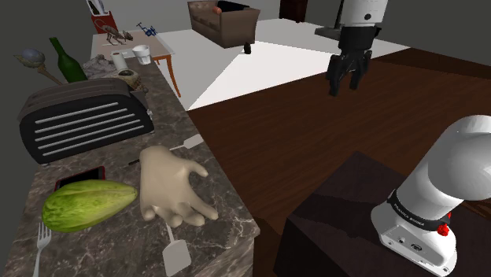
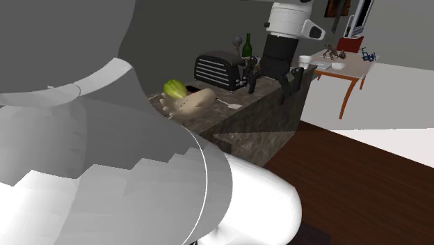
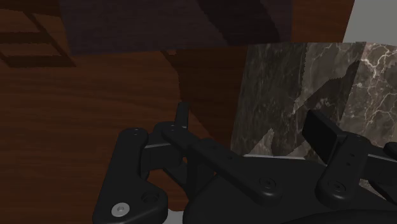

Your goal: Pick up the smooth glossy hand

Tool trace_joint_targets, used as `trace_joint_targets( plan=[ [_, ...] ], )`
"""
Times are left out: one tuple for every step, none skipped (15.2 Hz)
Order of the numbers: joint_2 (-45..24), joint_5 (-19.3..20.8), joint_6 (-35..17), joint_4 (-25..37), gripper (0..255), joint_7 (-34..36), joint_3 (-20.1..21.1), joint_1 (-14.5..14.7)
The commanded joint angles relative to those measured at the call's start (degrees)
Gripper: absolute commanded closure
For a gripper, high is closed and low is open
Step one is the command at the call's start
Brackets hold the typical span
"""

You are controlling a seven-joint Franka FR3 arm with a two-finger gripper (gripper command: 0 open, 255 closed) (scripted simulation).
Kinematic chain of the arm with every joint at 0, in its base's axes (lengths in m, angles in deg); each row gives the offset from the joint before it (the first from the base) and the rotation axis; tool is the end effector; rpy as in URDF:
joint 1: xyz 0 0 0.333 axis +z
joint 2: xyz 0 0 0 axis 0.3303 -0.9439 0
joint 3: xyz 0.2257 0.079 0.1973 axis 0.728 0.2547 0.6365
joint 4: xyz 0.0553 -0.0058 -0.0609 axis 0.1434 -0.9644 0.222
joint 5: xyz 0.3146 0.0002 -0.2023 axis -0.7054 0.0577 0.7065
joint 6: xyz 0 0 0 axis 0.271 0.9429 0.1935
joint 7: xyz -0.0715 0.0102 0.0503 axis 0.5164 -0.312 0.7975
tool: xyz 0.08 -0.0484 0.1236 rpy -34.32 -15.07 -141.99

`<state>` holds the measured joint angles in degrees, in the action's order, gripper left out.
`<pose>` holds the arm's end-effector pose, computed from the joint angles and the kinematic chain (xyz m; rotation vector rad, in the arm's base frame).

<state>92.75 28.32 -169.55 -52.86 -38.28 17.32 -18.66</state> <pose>0.2911 0.0222 0.4855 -3.0441 0.1822 0.2174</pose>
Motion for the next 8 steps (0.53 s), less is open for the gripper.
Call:
trace_joint_targets(
  plan=[
    [0.00, 0.00, 0.00, 0.00, 0, 0.00, 0.00, 0.00],
    [-1.24, -0.82, -1.12, 0.14, 0, 0.94, 1.03, 0.53],
    [-2.54, -1.60, -2.24, 0.34, 0, 1.87, 2.04, 1.04],
    [-3.90, -2.34, -3.36, 0.62, 0, 2.78, 3.05, 1.54],
    [-5.32, -3.04, -4.47, 0.97, 0, 3.68, 4.05, 2.02],
    [-6.79, -3.70, -5.57, 1.39, 0, 4.58, 5.04, 2.48],
    [-8.31, -4.31, -6.66, 1.87, 0, 5.47, 6.03, 2.92],
    [-9.88, -4.86, -7.74, 2.43, 0, 6.36, 6.98, 3.36]
  ],
)
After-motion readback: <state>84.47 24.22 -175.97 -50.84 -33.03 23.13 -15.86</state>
